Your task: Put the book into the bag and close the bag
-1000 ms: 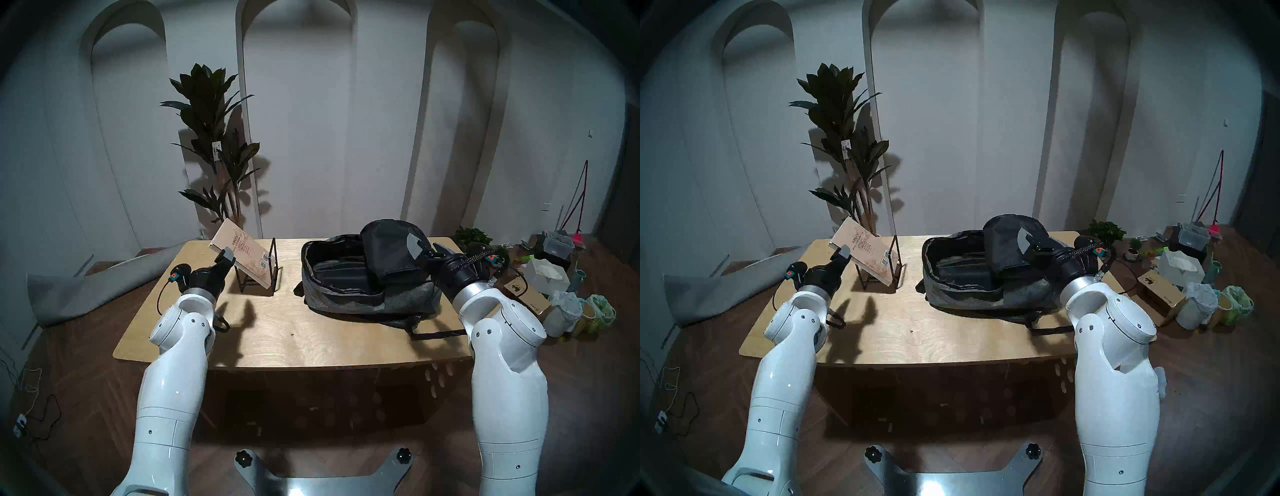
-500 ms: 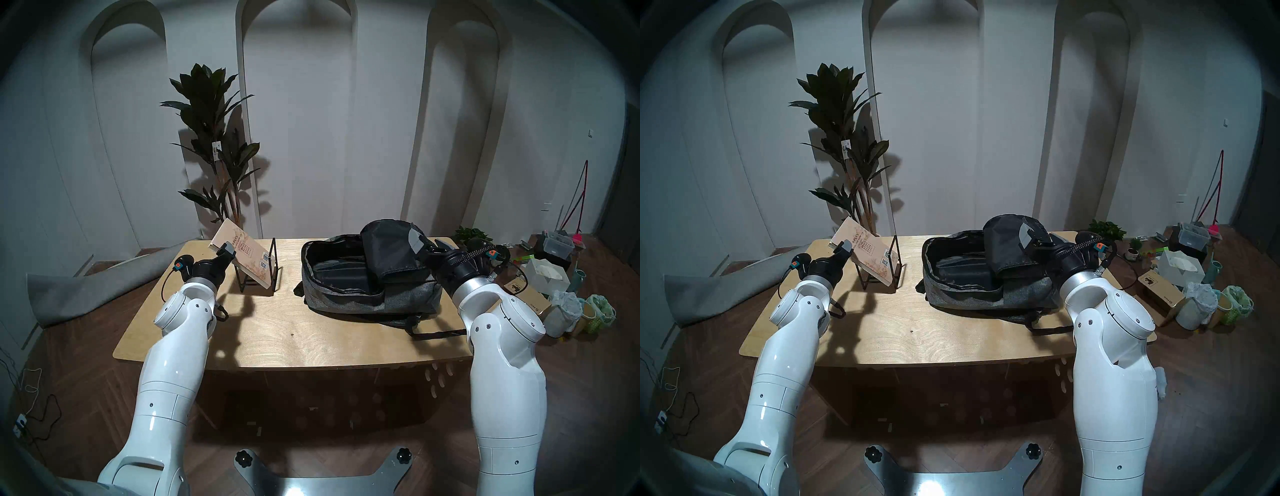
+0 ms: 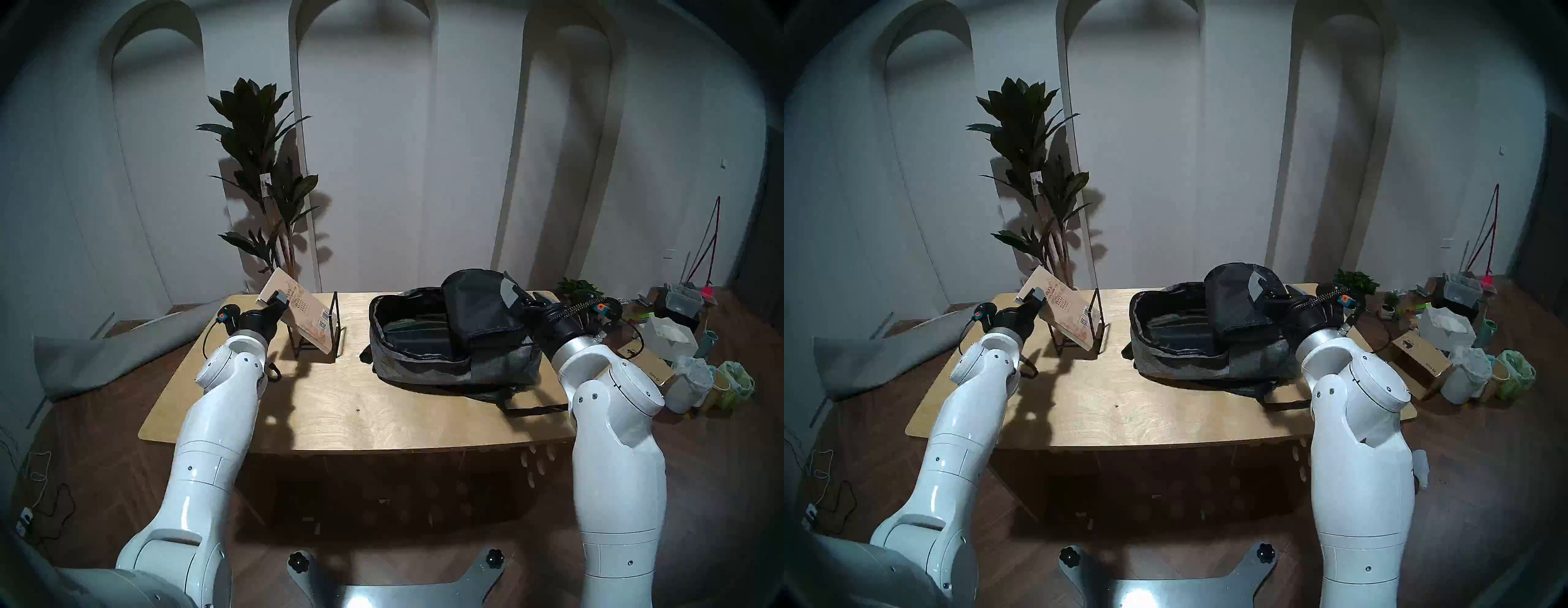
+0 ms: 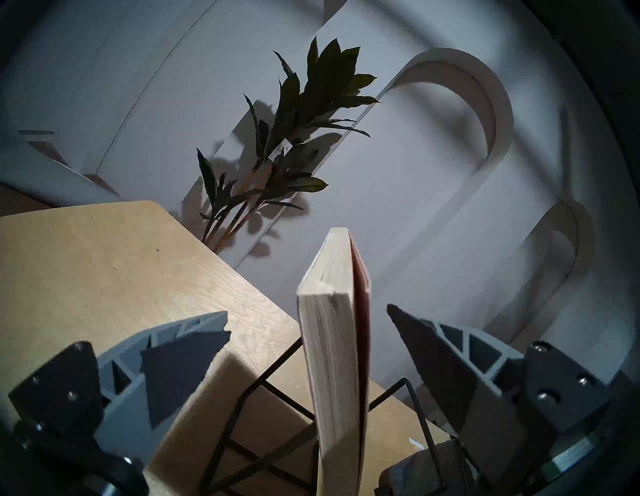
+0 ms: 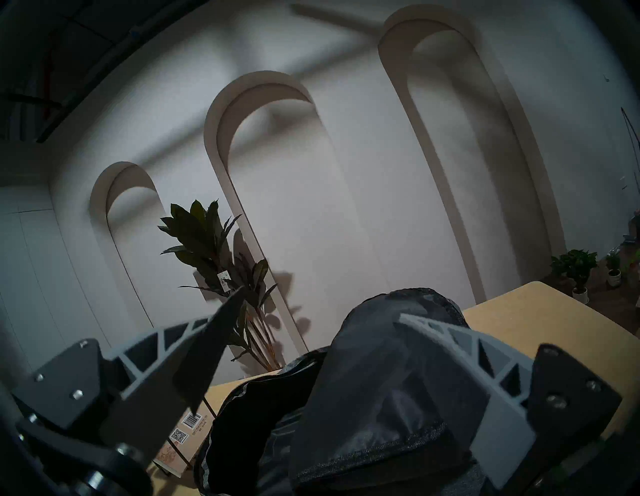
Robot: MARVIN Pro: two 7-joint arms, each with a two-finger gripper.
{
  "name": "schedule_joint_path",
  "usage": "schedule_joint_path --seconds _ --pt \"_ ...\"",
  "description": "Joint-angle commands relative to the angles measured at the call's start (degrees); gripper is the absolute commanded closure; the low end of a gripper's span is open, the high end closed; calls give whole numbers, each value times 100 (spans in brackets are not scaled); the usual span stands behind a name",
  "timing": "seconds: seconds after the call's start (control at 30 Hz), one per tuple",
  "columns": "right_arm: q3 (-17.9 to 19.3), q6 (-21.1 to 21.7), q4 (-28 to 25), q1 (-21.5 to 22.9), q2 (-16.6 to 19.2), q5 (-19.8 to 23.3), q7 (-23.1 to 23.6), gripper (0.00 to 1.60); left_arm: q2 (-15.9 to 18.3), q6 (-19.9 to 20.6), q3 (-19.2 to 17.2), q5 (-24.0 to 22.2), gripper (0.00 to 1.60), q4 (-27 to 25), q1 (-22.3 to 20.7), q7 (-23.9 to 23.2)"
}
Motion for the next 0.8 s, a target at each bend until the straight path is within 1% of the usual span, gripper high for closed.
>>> schedule_joint_path --seconds 0.0,0.03,0.07,0.1,0.13,0.17,0.23,0.27,0.3,0.33,0.37,0.4,0.43,0.47,0.77 --pt "-25 -57 -91 108 -4 -33 -28 0 2 -160 0 -40 40 285 -595 -214" --pt "-32 -63 -91 107 -3 -42 -40 0 2 -178 5 -47 41 321 -610 -235" --pt "-36 -62 -91 107 -4 -43 -49 0 3 -192 9 -52 48 345 -620 -254" --pt "-41 -68 -93 106 -7 -50 -63 0 2 -209 12 -59 50 368 -628 -276" --pt "-43 -71 -93 105 -8 -53 -69 0 2 -227 16 -63 57 387 -635 -294" --pt "-43 -71 -93 105 -8 -53 -69 0 2 -227 16 -63 57 387 -635 -294" --pt "-50 -80 -94 105 -12 -67 -95 0 2 -288 29 -73 80 436 -651 -346" --pt "-50 -80 -94 105 -12 -67 -95 0 2 -288 29 -73 80 436 -651 -346" --pt "-50 -85 -91 105 -12 -77 -111 0 -1 -332 32 -87 96 443 -651 -387" --pt "-49 -85 -89 106 -12 -78 -119 0 -1 -351 35 -90 115 440 -649 -401" --pt "-48 -86 -86 106 -12 -80 -127 0 0 -379 44 -82 129 435 -647 -411" --pt "-48 -86 -86 106 -12 -80 -127 0 0 -379 44 -82 129 435 -647 -411" --pt "-47 -90 -85 105 -12 -83 -132 0 0 -393 49 -85 151 426 -643 -419" --pt "-43 -92 -83 101 -12 -83 -138 0 -11 -414 47 -112 160 396 -625 -446" --pt "2 -107 -75 76 -10 -64 -135 0 -99 -481 75 -210 160 51 -411 -476"
